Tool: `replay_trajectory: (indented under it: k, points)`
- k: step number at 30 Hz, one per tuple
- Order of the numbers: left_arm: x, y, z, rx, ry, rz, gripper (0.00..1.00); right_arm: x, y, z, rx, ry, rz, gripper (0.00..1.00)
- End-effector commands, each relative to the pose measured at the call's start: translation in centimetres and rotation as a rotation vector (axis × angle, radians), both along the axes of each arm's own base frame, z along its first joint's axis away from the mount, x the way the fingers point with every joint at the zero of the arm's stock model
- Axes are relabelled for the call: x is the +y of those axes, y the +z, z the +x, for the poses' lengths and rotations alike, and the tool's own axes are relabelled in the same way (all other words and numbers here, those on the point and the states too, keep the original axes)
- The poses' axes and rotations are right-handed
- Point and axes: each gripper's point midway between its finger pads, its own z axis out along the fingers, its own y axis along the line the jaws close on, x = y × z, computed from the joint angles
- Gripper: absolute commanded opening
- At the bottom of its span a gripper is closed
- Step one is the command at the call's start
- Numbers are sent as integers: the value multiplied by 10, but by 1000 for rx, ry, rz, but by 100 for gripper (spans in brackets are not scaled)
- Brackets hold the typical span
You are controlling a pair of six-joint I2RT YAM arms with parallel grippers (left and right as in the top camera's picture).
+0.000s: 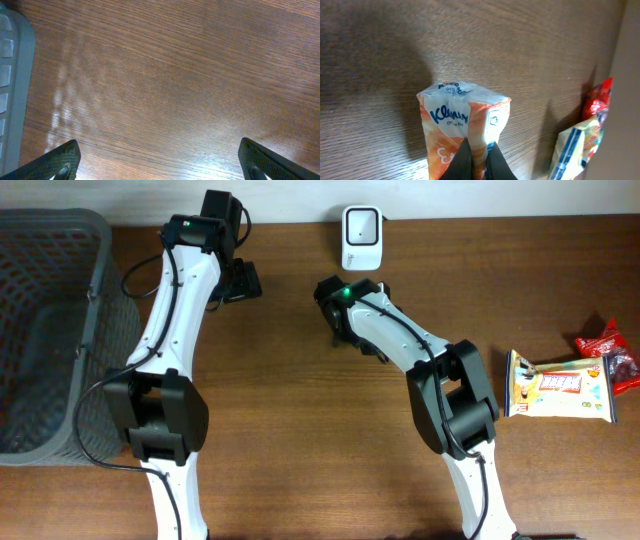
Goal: Scan the item barcode
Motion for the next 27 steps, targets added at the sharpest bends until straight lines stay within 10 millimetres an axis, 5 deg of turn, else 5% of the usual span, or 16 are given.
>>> replay_trajectory:
  k: [1,12,27]
  points:
    - [1,2,1,-3,-14,-3,99,6,-16,-9,39,-13,33,4]
    - [1,2,1,-4,-14,-3,99,14,-24,-16,76,-21,84,6]
    - [1,2,1,-4,-14,-3,99,44,-16,-35,124,61,53,28]
